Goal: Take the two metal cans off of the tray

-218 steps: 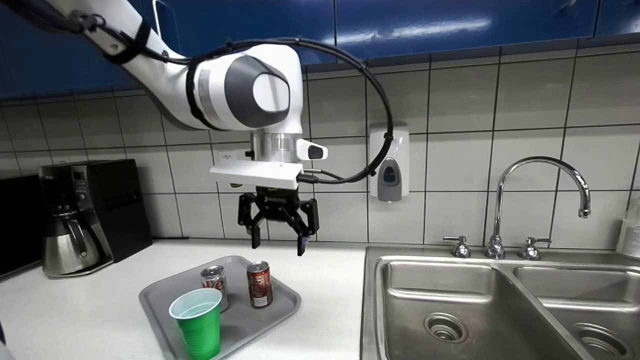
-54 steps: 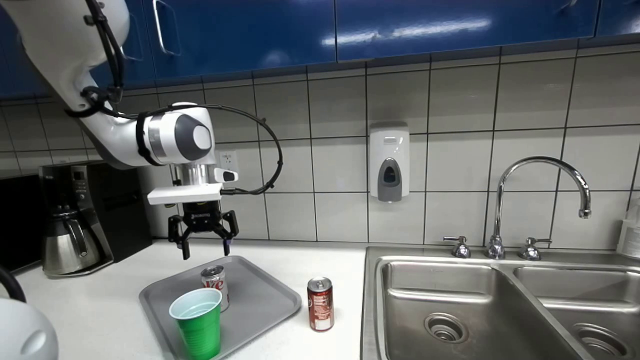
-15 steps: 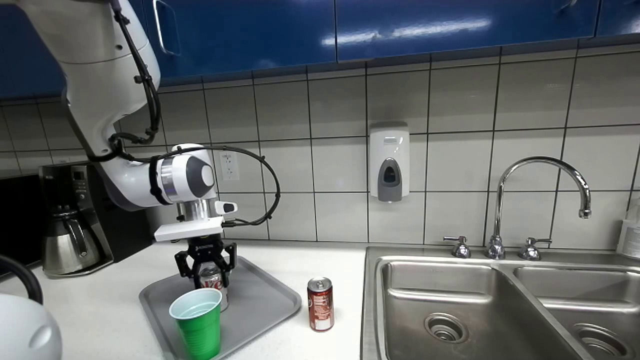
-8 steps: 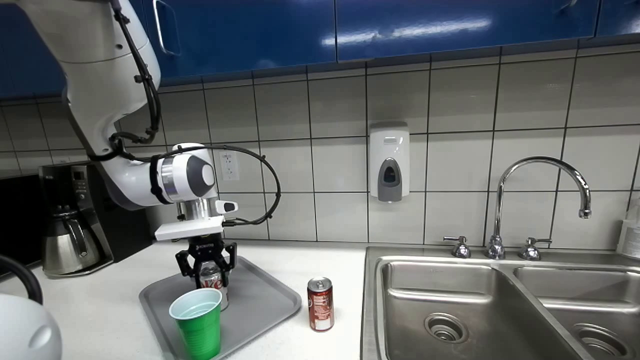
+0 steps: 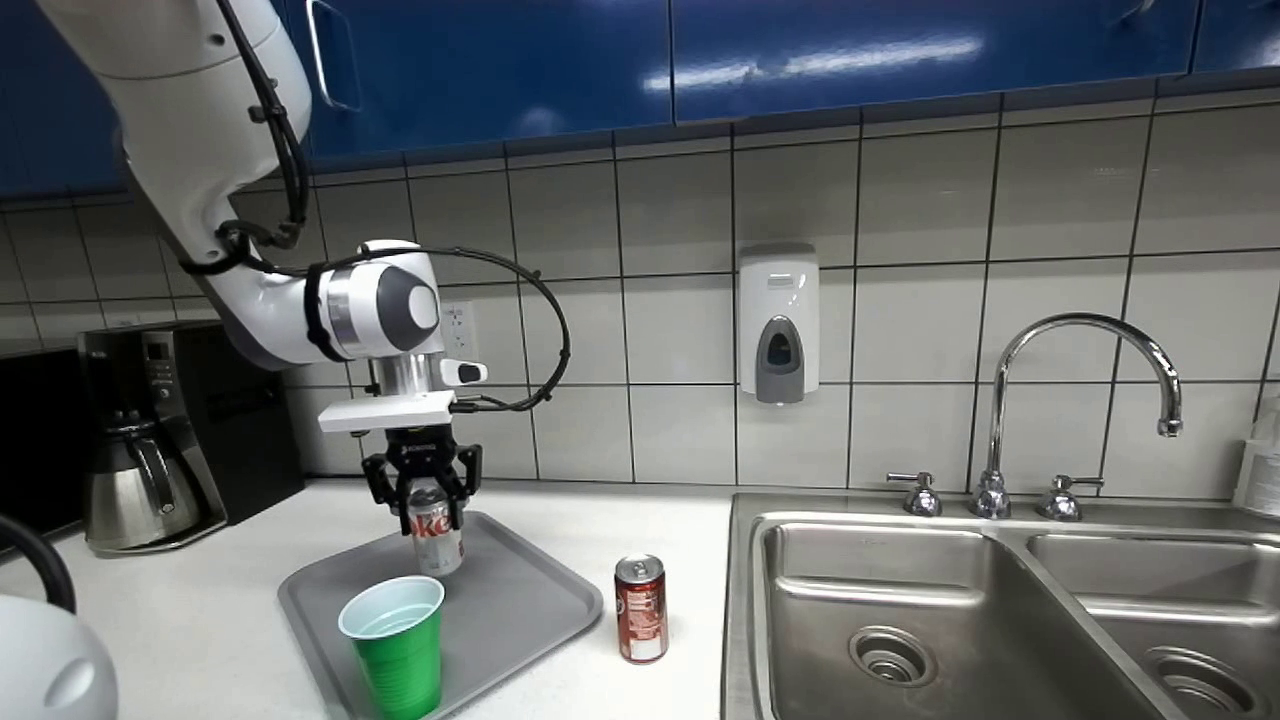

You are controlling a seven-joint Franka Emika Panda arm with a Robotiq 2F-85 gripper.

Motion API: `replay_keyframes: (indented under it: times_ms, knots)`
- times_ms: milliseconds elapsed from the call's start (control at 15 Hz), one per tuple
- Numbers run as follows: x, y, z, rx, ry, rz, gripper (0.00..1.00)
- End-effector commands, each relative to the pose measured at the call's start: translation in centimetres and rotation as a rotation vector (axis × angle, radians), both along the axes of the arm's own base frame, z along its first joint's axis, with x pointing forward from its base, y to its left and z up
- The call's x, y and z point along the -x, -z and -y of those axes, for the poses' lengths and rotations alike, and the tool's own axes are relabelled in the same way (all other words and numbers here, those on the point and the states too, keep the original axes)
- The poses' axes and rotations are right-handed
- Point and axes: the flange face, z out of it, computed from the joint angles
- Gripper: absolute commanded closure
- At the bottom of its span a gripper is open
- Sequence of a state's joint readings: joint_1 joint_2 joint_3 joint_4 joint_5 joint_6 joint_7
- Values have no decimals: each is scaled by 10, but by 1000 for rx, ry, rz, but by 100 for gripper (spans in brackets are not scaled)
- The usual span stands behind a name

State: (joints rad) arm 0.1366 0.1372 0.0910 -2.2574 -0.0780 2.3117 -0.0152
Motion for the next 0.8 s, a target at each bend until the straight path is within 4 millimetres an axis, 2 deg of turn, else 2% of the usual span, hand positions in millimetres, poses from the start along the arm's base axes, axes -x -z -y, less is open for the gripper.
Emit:
replay_keyframes:
  times_ms: [0, 333, 733]
  knots:
    - [-12, -25, 21, -8, 32, -7, 62]
    - [-31, -25, 55, 3, 98, -20, 62]
    - [-59, -13, 101, 22, 187, -42, 62]
